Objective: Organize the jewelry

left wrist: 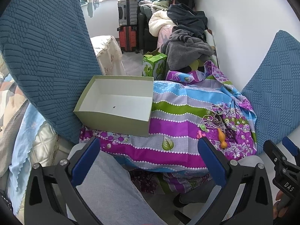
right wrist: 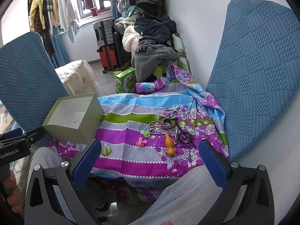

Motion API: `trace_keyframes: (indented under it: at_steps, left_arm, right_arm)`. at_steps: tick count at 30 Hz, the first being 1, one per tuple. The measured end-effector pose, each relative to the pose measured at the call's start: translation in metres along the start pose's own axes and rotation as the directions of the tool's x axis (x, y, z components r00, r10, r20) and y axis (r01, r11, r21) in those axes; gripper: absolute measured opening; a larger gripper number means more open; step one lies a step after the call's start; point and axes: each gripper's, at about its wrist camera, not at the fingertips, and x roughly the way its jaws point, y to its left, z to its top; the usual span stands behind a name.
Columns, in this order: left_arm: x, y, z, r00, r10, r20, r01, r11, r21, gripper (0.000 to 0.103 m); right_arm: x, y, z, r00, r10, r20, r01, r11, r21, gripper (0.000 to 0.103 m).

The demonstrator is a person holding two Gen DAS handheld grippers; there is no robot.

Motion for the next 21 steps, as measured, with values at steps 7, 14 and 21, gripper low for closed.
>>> trace_keyframes:
  at_steps: [7, 14, 21]
  left_arm:
    - [-0.0006, 0.0031, 0.0003, 1.0, 0.005, -0.002, -0.005, 1.0, -0.004, 0.103]
    - [-0.0003, 0.0049, 0.0013, 1.0, 0.005, -0.001, -0.005, 1.0, -0.006, 0.103]
    - [-0.0021, 0.0056, 0.0028, 1.0, -0.005, 0.003, 0.005, 1.0, -0.009, 0.103]
  right_arm:
    - [0.0017, 0.0012, -0.0009, 1.0, 0.0, -0.008, 0.0, 1.0, 0.002, 0.103]
    - [0.0011, 0.0013, -0.0004, 1.0, 0.008, -0.006, -0.008, 1.0, -0.002, 0.103]
    - [-0.0044, -0.0025, 0.0021, 1.0, 0.018, 0.007, -0.019, 1.0, 0.02, 0.103]
